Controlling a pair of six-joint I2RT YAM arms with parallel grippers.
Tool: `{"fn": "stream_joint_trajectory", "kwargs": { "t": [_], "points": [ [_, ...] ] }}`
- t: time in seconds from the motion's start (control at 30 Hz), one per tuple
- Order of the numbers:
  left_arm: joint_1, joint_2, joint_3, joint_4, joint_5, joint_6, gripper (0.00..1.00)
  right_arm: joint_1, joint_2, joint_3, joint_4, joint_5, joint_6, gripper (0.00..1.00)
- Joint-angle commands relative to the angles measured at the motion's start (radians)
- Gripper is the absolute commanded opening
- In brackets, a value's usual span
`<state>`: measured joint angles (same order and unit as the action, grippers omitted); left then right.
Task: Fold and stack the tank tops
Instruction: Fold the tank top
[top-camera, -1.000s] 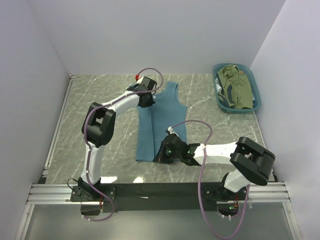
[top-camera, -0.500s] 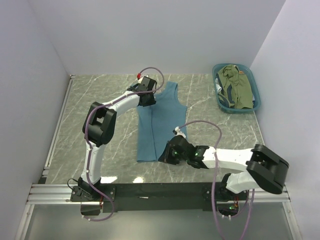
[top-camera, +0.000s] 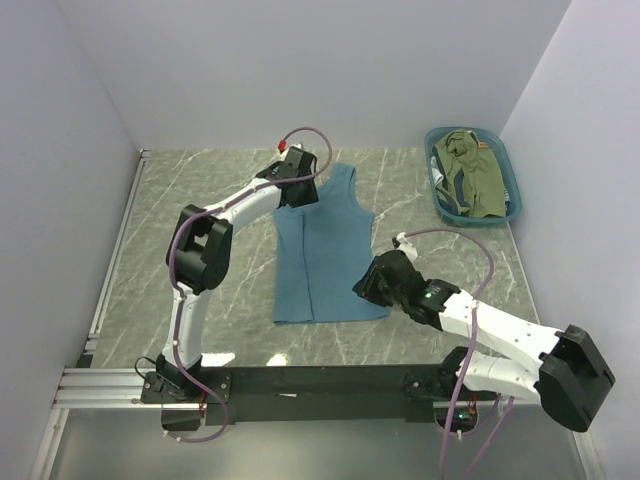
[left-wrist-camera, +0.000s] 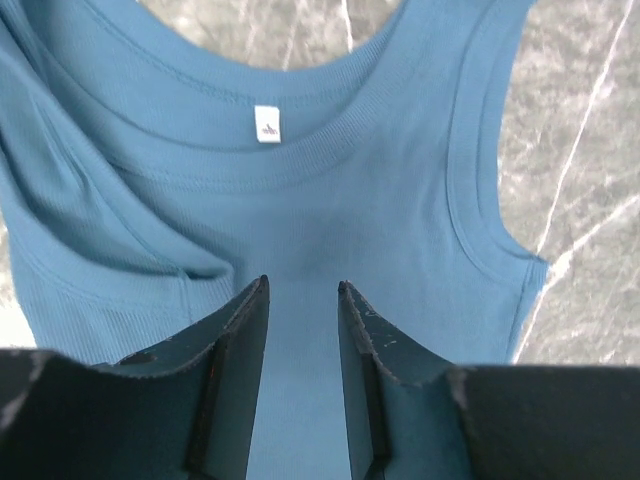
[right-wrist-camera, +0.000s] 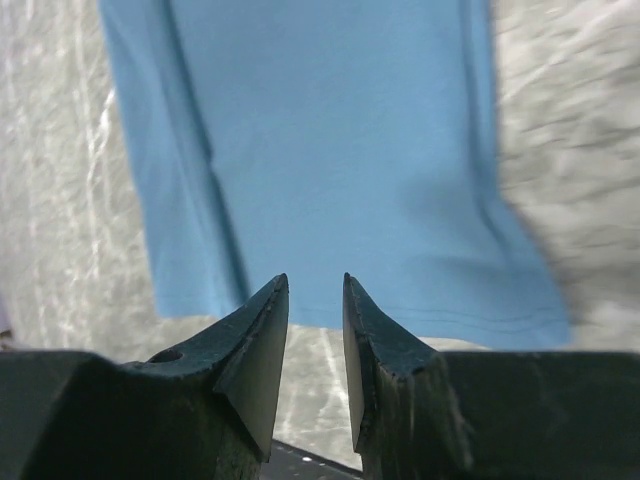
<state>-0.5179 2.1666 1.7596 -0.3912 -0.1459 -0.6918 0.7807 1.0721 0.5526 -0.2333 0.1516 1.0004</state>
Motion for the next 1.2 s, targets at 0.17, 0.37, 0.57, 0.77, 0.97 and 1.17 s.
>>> {"fn": "stream_joint_trajectory", "kwargs": {
  "t": [0.17, 0.37, 0.57, 0.77, 0.97, 1.17],
  "points": [
    [-0.030, -0.074, -0.028, 0.029, 0.061, -0.031, 0.40, -0.104, 0.002, 0.024, -0.052, 0.030, -0.075, 0.36],
    [-0.114, -0.158, -0.147, 0.043, 0.081, -0.072, 0.41, -0.299, 0.110, 0.108, 0.048, -0.060, -0.186, 0.39],
    [-0.214, -0.313, -0.418, 0.113, 0.088, -0.153, 0.41, -0.477, 0.421, 0.375, 0.109, -0.198, -0.299, 0.44],
    [-0.278, -0.376, -0.563, 0.175, 0.095, -0.180, 0.39, -0.497, 0.682, 0.602, 0.065, -0.179, -0.350, 0.45],
    [-0.332, -0.402, -0.641, 0.206, 0.101, -0.173, 0.36, -0.503, 0.848, 0.719, 0.038, -0.173, -0.376, 0.45],
    [-0.361, -0.427, -0.696, 0.152, 0.086, -0.186, 0.33, -0.503, 0.914, 0.793, -0.012, -0.116, -0.388, 0.42]
  ]
}}
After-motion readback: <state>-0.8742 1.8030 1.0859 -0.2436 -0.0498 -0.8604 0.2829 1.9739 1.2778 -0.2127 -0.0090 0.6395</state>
